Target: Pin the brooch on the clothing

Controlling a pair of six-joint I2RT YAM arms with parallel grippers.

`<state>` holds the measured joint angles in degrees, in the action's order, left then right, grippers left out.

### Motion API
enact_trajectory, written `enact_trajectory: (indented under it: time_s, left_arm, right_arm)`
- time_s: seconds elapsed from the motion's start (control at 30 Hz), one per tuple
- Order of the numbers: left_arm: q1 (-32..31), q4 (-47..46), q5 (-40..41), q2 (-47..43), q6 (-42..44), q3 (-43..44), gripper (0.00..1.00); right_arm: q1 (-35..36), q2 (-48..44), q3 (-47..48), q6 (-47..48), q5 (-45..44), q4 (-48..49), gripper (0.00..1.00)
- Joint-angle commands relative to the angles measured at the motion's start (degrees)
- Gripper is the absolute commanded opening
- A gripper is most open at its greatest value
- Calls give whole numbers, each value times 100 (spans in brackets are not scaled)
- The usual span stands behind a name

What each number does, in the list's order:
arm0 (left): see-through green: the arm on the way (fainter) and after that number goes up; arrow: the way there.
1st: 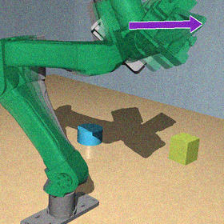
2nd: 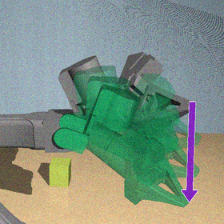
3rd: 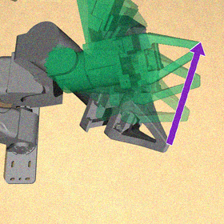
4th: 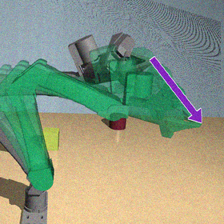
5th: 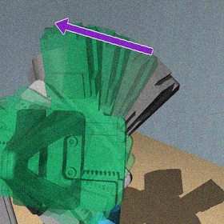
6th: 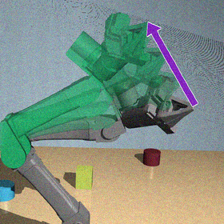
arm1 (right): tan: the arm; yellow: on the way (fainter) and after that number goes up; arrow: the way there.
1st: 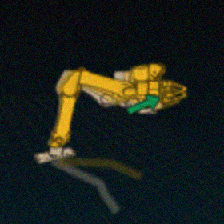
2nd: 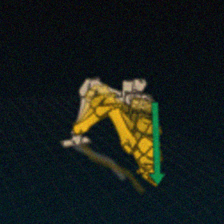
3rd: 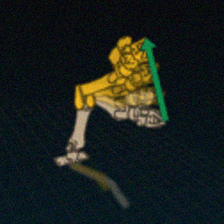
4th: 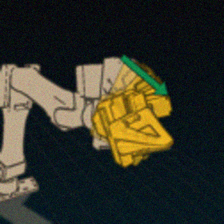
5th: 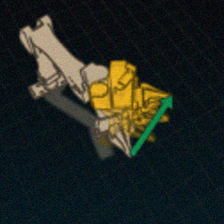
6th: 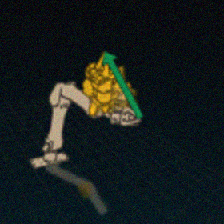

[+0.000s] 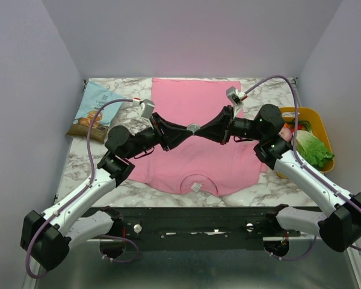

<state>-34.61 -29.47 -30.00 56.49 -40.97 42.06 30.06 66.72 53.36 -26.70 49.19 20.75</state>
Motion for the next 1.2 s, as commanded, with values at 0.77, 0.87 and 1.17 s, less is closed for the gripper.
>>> enact_trajectory:
  time_s: [0.77,0.87,1.17]
  left_arm:
    - [51,3580,-1271,90,2234,1568,61]
    - [51,3563,-1307,108,2208,1577,49]
    - [51,3062,-1544,187,1847,1313,43]
  right_arm:
    - [-88,8,948,2512,1550,-2779,1]
    - [-80,16,965,2512,1541,-2778,1]
    - [-80,34,965,2459,1506,-2778,1]
